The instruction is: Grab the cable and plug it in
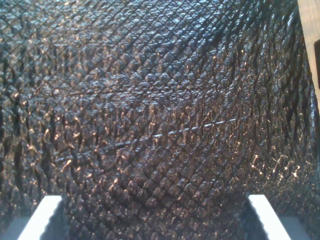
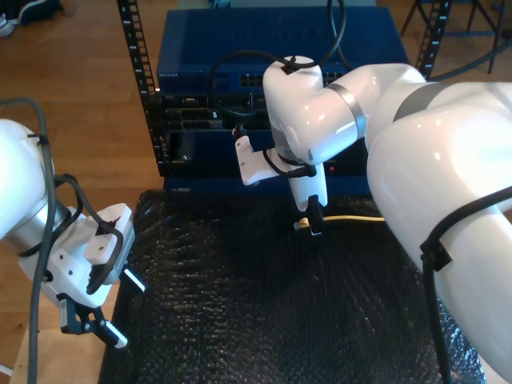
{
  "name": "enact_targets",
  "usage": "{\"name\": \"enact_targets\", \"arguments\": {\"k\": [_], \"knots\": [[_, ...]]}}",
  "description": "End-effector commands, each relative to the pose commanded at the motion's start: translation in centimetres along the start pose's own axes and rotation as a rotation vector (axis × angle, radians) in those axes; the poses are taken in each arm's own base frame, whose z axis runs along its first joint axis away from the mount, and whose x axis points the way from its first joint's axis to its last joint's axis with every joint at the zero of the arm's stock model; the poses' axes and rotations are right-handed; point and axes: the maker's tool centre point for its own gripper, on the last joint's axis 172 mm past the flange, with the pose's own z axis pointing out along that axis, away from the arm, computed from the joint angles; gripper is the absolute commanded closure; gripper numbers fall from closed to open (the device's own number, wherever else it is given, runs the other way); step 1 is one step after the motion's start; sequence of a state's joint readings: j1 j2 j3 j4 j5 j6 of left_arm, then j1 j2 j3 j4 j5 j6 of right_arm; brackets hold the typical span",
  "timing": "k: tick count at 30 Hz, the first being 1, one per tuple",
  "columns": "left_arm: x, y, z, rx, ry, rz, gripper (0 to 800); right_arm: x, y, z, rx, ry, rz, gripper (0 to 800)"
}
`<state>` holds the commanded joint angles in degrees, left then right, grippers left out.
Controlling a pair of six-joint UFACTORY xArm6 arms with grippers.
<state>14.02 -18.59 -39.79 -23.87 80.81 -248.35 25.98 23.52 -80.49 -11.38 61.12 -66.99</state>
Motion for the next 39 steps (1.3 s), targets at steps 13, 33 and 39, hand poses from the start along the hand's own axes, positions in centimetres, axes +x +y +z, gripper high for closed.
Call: {"name": "enact_targets", "arguments": {"k": [13,33,39], "knots": [[0.0,0.0,0.0,0.001,-0.001,0.001,0,-0.1,0.4,0.8,-0.013,-0.013,0.015,21],[0.1,0.2,0.1,-0.008,0.002,0.001,0,-0.1,0.7,2.2,-0.013,-0.029,0.022,104],[0.1,0.2,0.1,-0.009,0.003,0.0,0,0.2,1.1,2.2,-0.034,-0.02,0.018,221]]}}
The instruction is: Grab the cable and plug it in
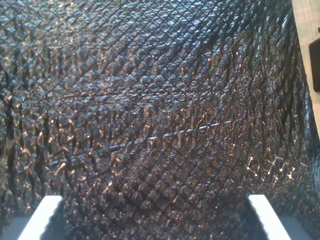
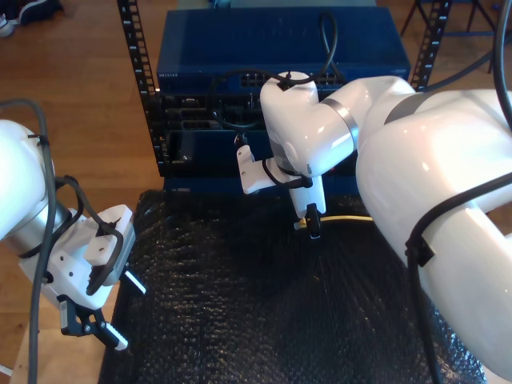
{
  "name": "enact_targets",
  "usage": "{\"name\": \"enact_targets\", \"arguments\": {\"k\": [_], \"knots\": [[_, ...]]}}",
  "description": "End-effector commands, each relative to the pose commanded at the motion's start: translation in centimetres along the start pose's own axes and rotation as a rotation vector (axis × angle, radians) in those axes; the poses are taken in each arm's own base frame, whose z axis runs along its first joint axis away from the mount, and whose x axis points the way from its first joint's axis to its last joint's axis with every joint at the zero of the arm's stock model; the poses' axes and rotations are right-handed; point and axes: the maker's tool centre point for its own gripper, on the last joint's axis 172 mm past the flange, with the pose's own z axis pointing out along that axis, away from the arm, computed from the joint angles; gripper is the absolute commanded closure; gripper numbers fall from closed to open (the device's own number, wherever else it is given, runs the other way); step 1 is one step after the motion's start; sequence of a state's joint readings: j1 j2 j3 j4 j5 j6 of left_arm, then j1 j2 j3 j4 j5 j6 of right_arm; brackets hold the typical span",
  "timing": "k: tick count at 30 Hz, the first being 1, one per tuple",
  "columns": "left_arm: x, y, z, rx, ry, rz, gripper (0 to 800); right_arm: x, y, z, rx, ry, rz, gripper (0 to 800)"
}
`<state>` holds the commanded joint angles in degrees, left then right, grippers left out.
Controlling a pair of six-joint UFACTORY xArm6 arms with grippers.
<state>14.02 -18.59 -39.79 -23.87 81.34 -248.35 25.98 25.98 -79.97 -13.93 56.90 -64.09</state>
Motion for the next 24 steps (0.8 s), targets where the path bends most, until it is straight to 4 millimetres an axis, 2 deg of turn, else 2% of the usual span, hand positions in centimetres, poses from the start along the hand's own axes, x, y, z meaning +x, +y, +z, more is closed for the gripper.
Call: {"name": "enact_targets", "arguments": {"k": [5,18,24], "knots": [[0.0,0.0,0.0,0.0,0.0,0.0,0,0.1,-0.3,0.8,0.014,-0.005,-0.003,297],[0.0,0.0,0.0,-0.001,0.001,0.002,0,-0.7,-0.3,1.3,0.007,-0.044,-0.016,302],[0.0,0.0,0.0,0.0,0.0,0.002,0,-0.7,-0.1,1.0,0.001,-0.042,-0.015,341]]}}
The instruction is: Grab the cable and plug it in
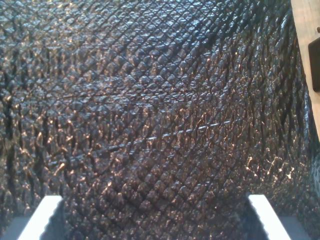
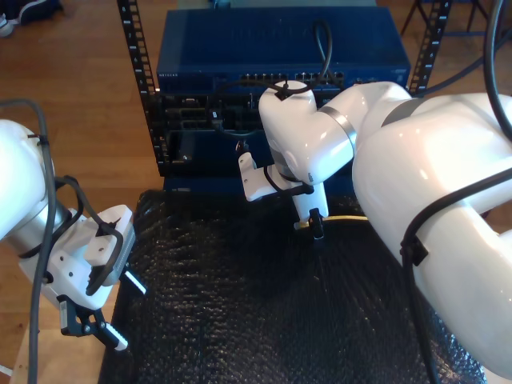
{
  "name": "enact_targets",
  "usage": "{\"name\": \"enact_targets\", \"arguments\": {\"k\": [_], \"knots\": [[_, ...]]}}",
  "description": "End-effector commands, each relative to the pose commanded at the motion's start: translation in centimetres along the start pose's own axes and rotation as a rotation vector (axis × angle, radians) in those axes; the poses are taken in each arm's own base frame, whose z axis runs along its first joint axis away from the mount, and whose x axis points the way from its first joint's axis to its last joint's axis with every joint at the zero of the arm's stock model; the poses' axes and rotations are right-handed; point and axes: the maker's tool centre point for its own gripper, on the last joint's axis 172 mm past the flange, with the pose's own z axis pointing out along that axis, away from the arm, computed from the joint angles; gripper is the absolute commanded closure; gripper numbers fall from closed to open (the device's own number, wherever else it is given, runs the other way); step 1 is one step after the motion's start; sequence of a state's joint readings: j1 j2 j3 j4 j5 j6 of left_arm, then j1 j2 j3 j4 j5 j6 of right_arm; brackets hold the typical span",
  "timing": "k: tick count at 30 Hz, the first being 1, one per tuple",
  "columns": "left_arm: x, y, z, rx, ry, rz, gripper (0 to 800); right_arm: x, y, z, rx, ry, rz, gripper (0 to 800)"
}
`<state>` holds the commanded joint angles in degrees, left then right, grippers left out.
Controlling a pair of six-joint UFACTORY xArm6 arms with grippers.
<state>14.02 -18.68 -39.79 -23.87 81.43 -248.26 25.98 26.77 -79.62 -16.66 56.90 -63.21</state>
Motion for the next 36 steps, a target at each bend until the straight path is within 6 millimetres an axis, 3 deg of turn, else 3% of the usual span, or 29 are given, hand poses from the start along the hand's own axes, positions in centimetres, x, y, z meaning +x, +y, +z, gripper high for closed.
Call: {"name": "enact_targets", "arguments": {"k": [11,20,36], "knots": [[0.0,0.0,0.1,-0.003,0.001,-0.001,0,-0.1,0.2,-0.2,-0.008,-0.005,-0.006,407],[0.0,0.0,0.0,-0.001,0.001,0.0,0,-1.6,0.9,-0.2,-0.048,-0.084,0.015,469],[0.0,0.0,0.0,-0.001,0.0,-0.001,0,-0.4,0.3,-0.6,-0.042,-0.077,0.011,450]]}}
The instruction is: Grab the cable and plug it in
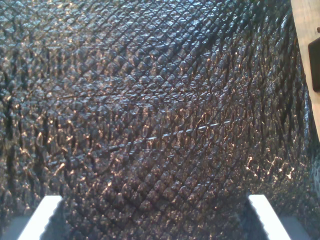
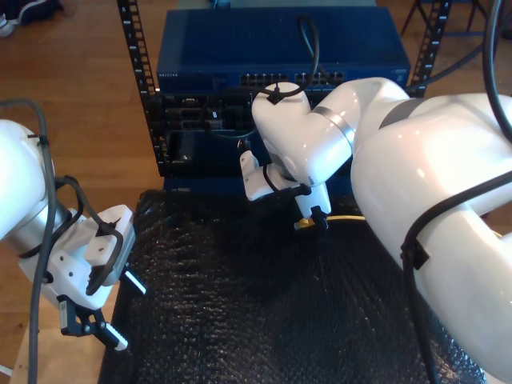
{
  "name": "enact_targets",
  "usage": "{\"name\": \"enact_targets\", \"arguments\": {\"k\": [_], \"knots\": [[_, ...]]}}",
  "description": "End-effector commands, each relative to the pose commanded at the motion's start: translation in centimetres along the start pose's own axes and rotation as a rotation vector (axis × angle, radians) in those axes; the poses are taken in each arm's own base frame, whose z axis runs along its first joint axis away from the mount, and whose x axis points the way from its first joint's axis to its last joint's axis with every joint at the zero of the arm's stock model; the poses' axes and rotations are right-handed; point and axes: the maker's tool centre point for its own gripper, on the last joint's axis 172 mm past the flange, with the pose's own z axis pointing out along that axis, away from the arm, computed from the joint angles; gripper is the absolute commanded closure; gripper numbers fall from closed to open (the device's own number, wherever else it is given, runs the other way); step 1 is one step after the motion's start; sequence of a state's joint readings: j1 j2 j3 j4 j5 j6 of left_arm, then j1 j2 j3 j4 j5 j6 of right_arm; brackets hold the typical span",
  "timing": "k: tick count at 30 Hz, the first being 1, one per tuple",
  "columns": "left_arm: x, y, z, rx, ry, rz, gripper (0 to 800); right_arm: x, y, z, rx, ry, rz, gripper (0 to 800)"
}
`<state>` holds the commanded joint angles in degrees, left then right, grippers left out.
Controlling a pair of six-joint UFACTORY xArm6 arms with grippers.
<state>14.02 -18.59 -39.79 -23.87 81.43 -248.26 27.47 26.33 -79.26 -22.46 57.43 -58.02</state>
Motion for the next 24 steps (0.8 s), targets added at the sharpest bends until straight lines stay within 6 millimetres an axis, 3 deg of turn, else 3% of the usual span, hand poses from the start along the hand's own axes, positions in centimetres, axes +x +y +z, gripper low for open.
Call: {"name": "enact_targets", "arguments": {"k": [9,17,24], "knots": [[0.0,0.0,0.0,0.0,0.0,0.0,0,0.59,-0.37,0.14,0.003,-0.002,-0.013,459],[0.0,0.0,0.0,0.0,0.0,0.0,0,0.58,-0.39,0.19,0.003,-0.002,-0.012,549],[0.0,0.0,0.0,0.0,0.0,0.0,0,0.59,-0.37,0.11,0.002,-0.001,-0.011,576]]}}
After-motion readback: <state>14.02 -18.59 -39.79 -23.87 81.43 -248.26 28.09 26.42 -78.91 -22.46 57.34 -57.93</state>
